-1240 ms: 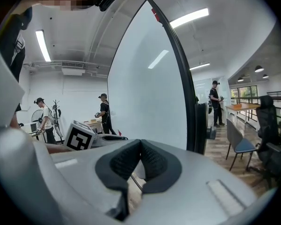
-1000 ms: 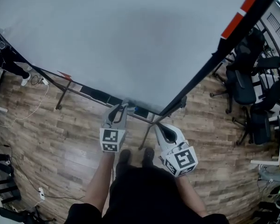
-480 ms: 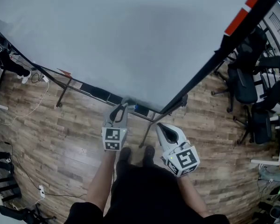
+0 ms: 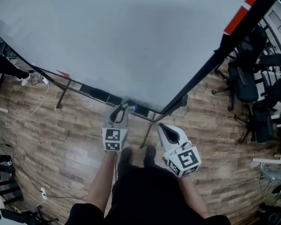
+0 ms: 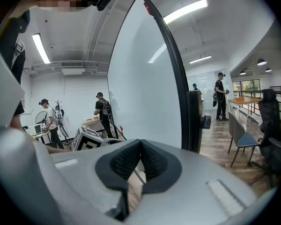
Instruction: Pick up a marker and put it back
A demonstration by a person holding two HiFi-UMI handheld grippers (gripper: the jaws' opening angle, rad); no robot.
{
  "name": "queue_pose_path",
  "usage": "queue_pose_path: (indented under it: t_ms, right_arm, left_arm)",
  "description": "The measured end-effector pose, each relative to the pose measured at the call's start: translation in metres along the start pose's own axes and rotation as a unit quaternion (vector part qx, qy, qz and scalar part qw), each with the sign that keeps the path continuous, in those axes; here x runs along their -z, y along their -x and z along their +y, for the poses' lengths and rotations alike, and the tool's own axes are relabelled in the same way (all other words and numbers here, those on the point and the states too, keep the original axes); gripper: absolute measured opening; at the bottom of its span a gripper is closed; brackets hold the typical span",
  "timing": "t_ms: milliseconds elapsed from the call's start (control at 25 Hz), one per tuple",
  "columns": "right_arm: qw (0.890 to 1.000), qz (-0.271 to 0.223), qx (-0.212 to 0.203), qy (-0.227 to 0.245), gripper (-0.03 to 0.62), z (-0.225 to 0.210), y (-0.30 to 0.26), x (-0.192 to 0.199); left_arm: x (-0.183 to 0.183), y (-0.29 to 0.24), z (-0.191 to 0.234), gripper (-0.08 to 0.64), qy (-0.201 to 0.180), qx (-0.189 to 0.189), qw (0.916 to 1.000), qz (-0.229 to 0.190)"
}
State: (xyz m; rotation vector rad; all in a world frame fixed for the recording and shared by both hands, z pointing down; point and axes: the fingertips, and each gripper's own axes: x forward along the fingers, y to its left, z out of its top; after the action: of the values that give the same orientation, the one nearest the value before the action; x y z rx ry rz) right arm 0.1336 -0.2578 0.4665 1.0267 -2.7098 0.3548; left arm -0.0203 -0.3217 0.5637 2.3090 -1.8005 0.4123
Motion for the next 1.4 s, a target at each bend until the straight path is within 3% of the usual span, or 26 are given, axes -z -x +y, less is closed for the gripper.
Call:
queue_pose_path:
  t_ms: [880, 1400]
  right_arm:
    - [1.000, -0.003, 0.019, -0.005, 0.002, -0.002, -0.001, -0.002]
    - [0.998, -0.014, 0.058, -0.009, 0.002, 0.018, 0.002, -0.009]
  left_arm:
    - [-0.006, 0.004, 0.000, 0.104, 0.007, 0.020, 0.9998, -0.008]
    - [-0.028, 0.025, 0.007, 0.103, 0.002, 0.061, 0.9975, -0.036]
